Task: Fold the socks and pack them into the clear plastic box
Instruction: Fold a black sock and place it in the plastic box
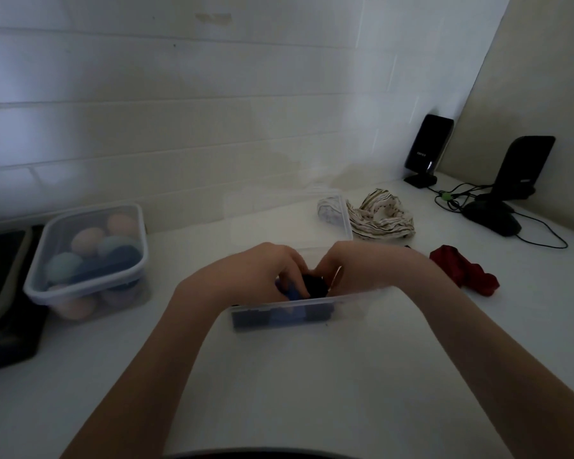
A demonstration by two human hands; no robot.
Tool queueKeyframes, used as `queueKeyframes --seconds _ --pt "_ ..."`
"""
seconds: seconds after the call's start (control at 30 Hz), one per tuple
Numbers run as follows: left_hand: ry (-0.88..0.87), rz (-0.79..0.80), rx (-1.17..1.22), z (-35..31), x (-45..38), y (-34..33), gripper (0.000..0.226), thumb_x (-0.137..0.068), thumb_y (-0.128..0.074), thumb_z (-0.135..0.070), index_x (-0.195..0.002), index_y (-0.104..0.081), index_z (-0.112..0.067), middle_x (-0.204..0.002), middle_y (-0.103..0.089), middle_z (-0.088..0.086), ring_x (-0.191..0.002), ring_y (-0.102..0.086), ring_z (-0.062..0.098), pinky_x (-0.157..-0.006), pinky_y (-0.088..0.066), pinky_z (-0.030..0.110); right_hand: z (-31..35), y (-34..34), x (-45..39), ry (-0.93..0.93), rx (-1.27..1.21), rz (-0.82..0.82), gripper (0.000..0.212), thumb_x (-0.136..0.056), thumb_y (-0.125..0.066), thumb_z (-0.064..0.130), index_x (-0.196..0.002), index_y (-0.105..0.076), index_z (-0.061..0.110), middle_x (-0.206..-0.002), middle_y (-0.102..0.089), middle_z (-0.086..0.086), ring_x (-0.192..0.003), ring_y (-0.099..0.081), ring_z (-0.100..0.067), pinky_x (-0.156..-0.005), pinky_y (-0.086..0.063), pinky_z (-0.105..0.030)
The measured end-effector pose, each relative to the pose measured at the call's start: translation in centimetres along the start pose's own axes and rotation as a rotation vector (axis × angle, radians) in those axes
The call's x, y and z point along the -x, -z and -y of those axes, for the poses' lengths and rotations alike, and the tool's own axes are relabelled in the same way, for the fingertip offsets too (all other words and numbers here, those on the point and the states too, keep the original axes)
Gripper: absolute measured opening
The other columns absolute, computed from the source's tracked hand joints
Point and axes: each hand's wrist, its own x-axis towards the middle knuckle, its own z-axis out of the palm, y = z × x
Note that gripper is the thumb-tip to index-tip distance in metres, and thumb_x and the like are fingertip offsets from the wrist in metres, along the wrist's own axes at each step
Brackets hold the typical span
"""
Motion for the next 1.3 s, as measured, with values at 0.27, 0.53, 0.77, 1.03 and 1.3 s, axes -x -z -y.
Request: queueKeyframes --seconds 0.27,0.53,0.77,1.03,1.3 --pt "0.079 0.054 -0.040 0.3 -0.1 -0.2 0.025 -0.082 -0.067 -0.018 -0.099 -0.072 -0.036 -0.101 -0.074 -0.006 -0.086 -0.063 0.014 -0.084 -0.052 0.036 0.6 -1.0 -1.1 0.031 0.129 -0.156 0.031 -0.079 -0.067 0.022 -0.110 -0.069 0.027 -0.067 -0.053 0.008 -0.064 -0.049 -0.014 -0.057 -0.037 -0.022" --pt "0.068 0.049 0.009 0.2 0.3 0.2 0.027 -0.083 -0.065 -0.013 -0.101 -0.073 -0.030 -0.119 -0.067 -0.006 -0.097 -0.061 0.002 -0.087 -0.047 0.014 -3.1 -0.1 2.7 0.009 -0.203 -0.690 0.024 -0.085 -0.060 0.005 -0.105 -0.068 0.014 -0.090 -0.065 -0.006 -0.075 -0.054 -0.014 -0.067 -0.035 -0.017" --pt "0.037 -0.309 0.167 0.4 0.6 1.3 0.040 -0.073 -0.050 0.014 -0.073 -0.078 -0.014 -0.095 -0.074 0.005 -0.087 -0.068 0.019 -0.084 -0.053 0.036 -7.5 -3.9 3.6 -0.293 -0.050 -0.298 0.058 -0.086 -0.047 -0.003 -0.137 -0.045 0.025 -0.140 -0.048 -0.003 -0.129 -0.041 -0.022 -0.105 -0.037 -0.035" --pt "-0.002 -0.507 0.255 0.2 0.4 1.2 0.046 -0.071 -0.046 0.017 -0.051 -0.066 -0.020 -0.074 -0.074 0.004 -0.071 -0.068 0.002 -0.070 -0.053 0.015 -8.0 -5.4 2.1 -0.306 0.004 -0.629 0.021 -0.086 -0.052 0.016 -0.102 -0.062 0.027 -0.101 -0.065 -0.001 -0.095 -0.054 -0.021 -0.068 -0.050 -0.037" --pt "-0.045 -0.654 0.329 0.5 -0.1 0.9 0.042 -0.075 -0.053 0.007 -0.077 -0.068 -0.031 -0.080 -0.069 -0.013 -0.075 -0.064 -0.001 -0.071 -0.051 0.014 -5.4 -3.2 3.6 -0.070 -0.629 -1.235 0.026 -0.089 -0.045 0.000 -0.094 -0.053 0.025 -0.082 -0.058 0.020 -0.075 -0.058 0.005 -0.060 -0.047 -0.014"
